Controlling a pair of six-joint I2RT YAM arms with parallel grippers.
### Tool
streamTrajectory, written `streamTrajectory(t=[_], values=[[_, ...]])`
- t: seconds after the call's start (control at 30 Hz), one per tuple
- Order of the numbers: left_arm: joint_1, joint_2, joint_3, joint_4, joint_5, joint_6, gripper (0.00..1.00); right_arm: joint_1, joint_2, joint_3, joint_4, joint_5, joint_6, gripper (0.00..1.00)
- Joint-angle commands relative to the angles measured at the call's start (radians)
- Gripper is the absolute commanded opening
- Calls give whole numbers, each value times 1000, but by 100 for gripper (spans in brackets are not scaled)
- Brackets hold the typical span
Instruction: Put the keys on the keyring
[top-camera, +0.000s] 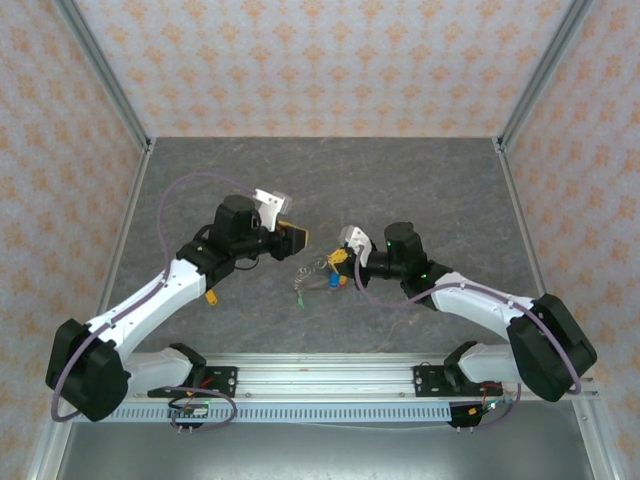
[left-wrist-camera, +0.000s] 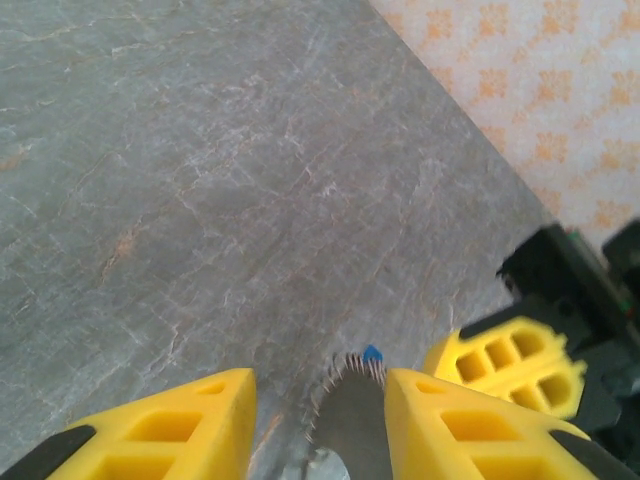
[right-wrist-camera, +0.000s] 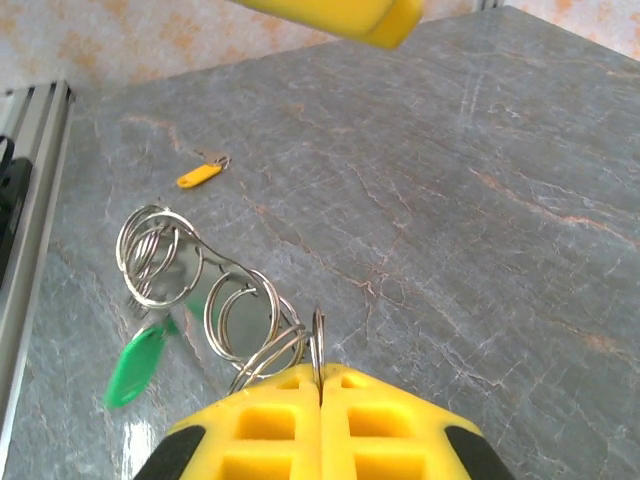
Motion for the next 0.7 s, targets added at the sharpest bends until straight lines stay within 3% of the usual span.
streamTrajectory(t=[0.0,0.07,0.13,0.2,0.37,0.53,0.67], values=[[-5,-65,-48,78,-30,155,39,-1,3,68,-178,-20,-215,0],[-5,-81,-52,37,-73,192,39,47,8,95,-287,79,-327,0],[-4,-85,-59,21,-111,203,39,158,43,104,-313,328,-399,0],[-5,-89,-72,30,-138,201,38,241,78,98,-304,476,-447,0],[-6,-127,-135,120,-215,190,38,366,134,53,-198,665,-507,0],[-4,-143,-133,82,-232,218,39,380,125,19,-119,589,-417,0],[-5,-152,-148,85,-136,255,37,286,82,-31,12,333,-248,0]])
